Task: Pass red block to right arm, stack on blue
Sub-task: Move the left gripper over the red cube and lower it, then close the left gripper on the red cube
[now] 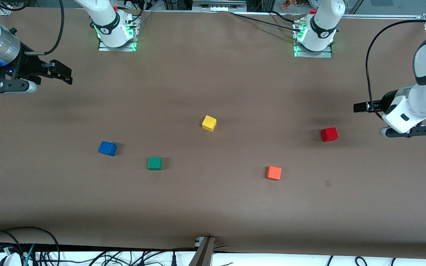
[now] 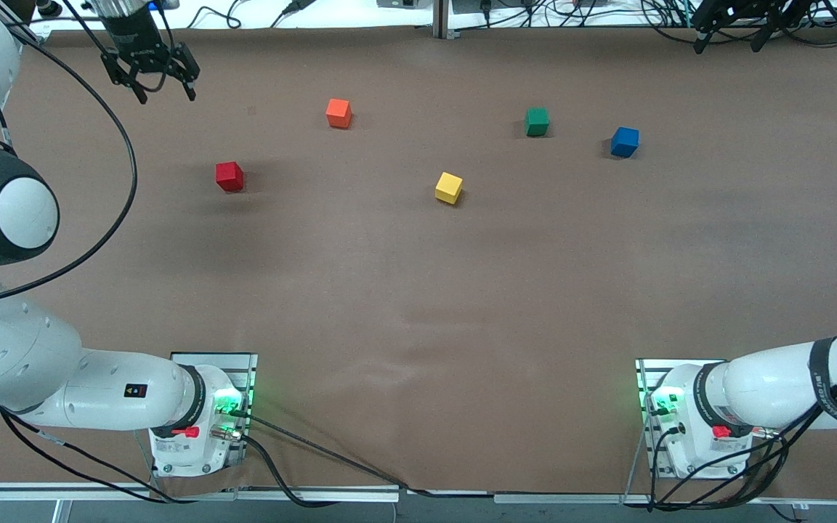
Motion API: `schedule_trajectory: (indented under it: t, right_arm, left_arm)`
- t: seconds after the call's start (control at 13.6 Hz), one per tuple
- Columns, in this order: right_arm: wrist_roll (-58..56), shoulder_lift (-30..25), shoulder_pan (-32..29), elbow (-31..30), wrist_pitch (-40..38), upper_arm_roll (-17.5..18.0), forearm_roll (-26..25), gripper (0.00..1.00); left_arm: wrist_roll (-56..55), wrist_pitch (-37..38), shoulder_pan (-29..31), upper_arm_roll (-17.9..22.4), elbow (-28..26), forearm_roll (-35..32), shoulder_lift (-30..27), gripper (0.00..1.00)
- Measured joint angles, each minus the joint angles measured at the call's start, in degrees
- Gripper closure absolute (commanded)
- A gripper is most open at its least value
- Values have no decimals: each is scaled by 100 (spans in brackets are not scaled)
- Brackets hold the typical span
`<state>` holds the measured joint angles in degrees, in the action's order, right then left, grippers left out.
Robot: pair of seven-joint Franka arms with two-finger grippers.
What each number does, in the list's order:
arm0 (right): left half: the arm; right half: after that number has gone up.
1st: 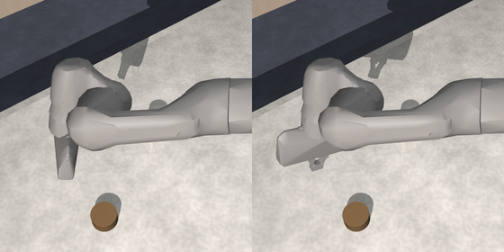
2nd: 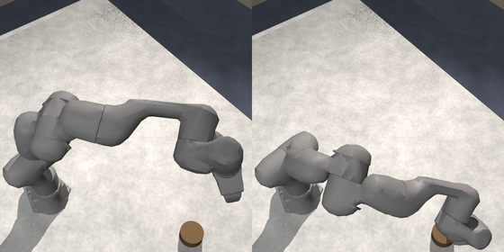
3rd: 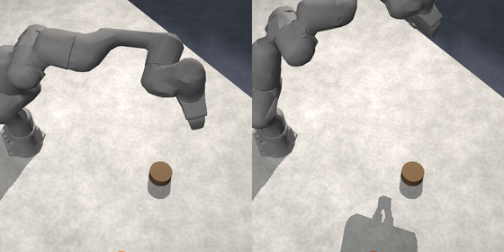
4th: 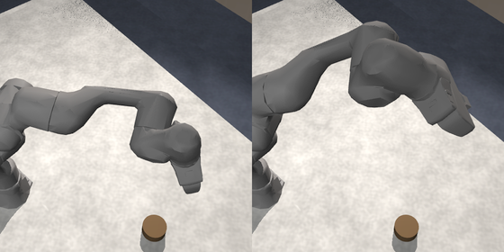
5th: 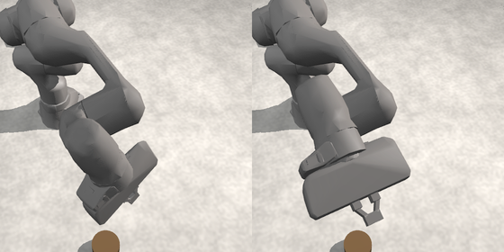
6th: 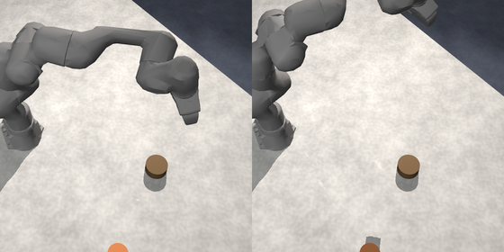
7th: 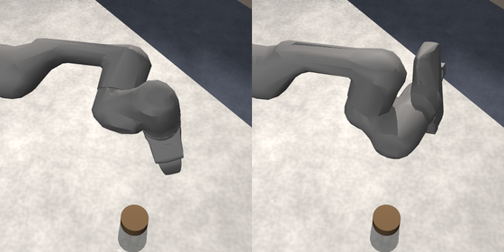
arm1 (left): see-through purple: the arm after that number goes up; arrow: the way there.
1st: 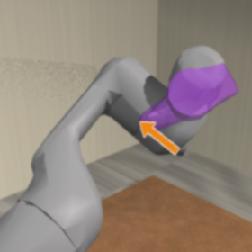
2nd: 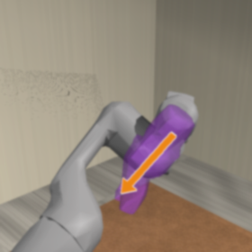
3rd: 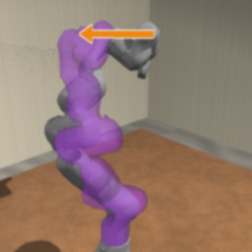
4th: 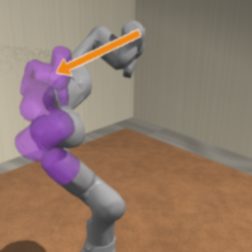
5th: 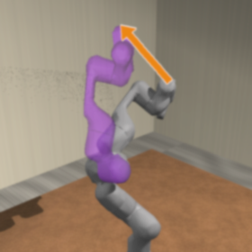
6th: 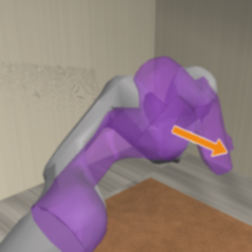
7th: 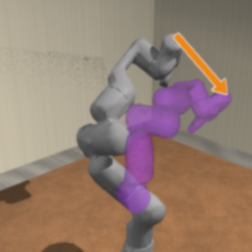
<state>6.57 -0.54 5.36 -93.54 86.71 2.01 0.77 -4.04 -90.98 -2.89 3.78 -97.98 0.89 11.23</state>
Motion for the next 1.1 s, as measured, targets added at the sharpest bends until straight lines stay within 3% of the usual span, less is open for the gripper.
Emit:
schedule_trajectory:
  t: [0.59,1.1]
  right_arm:
    - [0,0,0,0,-1,-2,0,0]
    - [0,0,1,1,-2,2,0,0]
  left_arm:
    - [-2,-2285,-3,-9,-1723,3,-88,0]
    - [-3,-3800,-26,-25,-2139,3,591,0]
